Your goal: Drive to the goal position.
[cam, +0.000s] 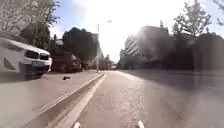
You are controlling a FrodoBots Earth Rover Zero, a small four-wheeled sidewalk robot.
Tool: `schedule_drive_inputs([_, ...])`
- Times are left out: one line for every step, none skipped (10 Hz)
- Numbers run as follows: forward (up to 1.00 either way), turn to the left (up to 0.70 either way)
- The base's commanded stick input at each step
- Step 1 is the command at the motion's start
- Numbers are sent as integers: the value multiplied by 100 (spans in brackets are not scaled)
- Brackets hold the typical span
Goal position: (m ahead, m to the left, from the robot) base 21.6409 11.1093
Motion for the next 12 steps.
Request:
schedule_drive_inputs([70,0])
schedule_drive_inputs([70,0])
schedule_drive_inputs([70,0])
schedule_drive_inputs([70,0])
schedule_drive_inputs([70,0])
schedule_drive_inputs([70,0])
schedule_drive_inputs([70,0])
schedule_drive_inputs([70,0])
schedule_drive_inputs([70,0])
schedule_drive_inputs([70,12])
schedule_drive_inputs([70,14])
schedule_drive_inputs([70,14])
